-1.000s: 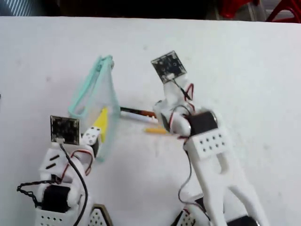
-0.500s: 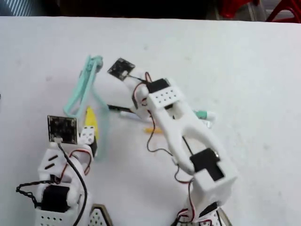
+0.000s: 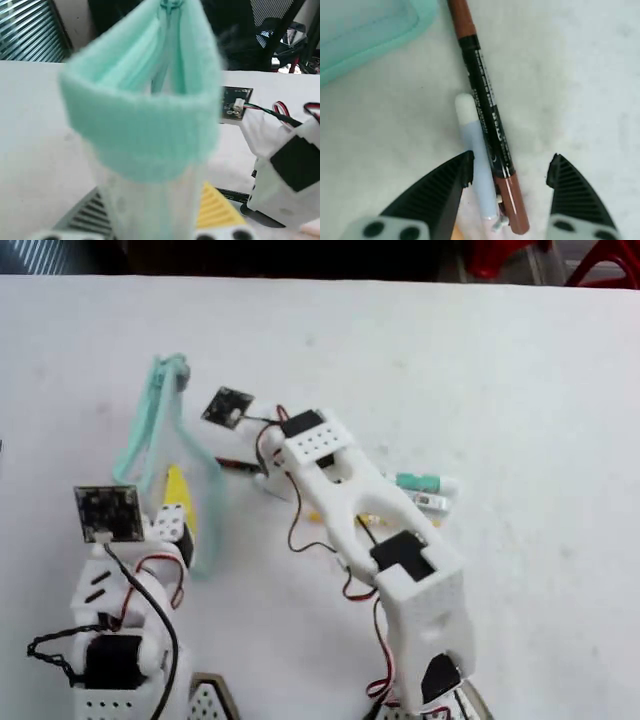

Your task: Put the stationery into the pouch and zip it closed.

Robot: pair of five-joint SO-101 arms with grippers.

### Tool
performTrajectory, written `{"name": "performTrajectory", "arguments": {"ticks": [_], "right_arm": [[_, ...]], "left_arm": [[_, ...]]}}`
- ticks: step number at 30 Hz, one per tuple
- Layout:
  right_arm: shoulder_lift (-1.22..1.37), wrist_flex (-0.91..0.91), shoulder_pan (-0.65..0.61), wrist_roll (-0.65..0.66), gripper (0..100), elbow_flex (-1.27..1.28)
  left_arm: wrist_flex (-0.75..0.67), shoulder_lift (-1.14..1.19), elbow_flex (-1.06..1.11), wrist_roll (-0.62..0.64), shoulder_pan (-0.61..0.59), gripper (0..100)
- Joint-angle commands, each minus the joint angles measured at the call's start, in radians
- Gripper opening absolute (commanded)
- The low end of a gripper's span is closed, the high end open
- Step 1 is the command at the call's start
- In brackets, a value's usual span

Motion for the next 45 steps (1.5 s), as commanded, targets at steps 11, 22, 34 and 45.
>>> {"name": "performTrajectory", "arguments": {"ticks": [11, 22, 34, 45], "right_arm": [[-0.070, 0.065, 0.010, 0.012, 23.3, -0.110], [-0.050, 0.004, 0.012, 0.017, 23.2, -0.127], [0.111, 0.010, 0.030, 0.020, 21.6, -0.209], [0.130, 0.002, 0.018, 0.012, 5.8, -0.215]], "left_arm": [[-0.014, -0.016, -0.044, 0.040, -0.084, 8], [-0.014, -0.016, -0.044, 0.038, -0.084, 8], [-0.014, -0.016, -0.044, 0.038, -0.081, 8], [-0.014, -0.016, -0.044, 0.038, -0.079, 8]]}}
